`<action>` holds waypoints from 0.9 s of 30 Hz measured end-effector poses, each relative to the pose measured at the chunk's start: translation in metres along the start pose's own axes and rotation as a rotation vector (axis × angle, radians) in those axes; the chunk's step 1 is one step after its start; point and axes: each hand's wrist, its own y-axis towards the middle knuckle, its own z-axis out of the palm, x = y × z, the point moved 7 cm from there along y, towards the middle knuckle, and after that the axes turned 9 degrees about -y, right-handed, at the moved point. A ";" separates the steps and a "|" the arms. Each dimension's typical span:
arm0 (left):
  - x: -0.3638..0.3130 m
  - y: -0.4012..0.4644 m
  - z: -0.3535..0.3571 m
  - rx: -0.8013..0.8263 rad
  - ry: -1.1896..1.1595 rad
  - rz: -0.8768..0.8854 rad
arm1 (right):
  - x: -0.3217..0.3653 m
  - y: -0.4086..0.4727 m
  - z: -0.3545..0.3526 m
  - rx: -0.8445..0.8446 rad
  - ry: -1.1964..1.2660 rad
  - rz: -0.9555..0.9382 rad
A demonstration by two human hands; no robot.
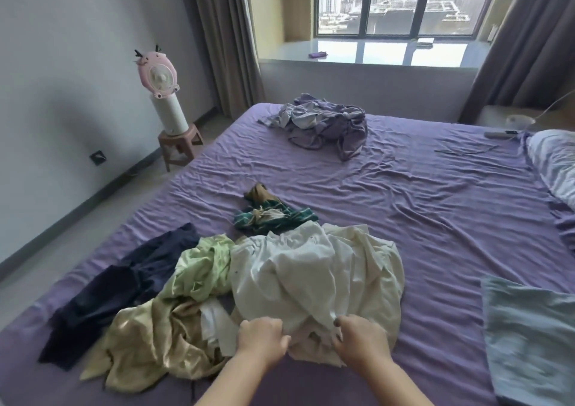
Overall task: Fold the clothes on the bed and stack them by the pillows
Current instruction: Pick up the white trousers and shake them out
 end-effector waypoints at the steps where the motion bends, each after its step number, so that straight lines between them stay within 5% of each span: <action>1: 0.010 0.014 -0.006 -0.005 0.012 0.012 | 0.006 0.012 -0.001 -0.005 -0.003 0.017; 15: 0.034 0.171 -0.031 -0.065 -0.258 0.263 | 0.028 0.164 -0.009 -0.094 0.226 0.254; 20: 0.026 0.179 -0.026 -0.017 -0.650 0.225 | 0.017 0.154 -0.004 -0.117 0.341 0.301; 27: 0.019 0.136 -0.030 -0.123 -0.800 0.190 | 0.011 0.094 -0.037 -0.296 0.443 0.199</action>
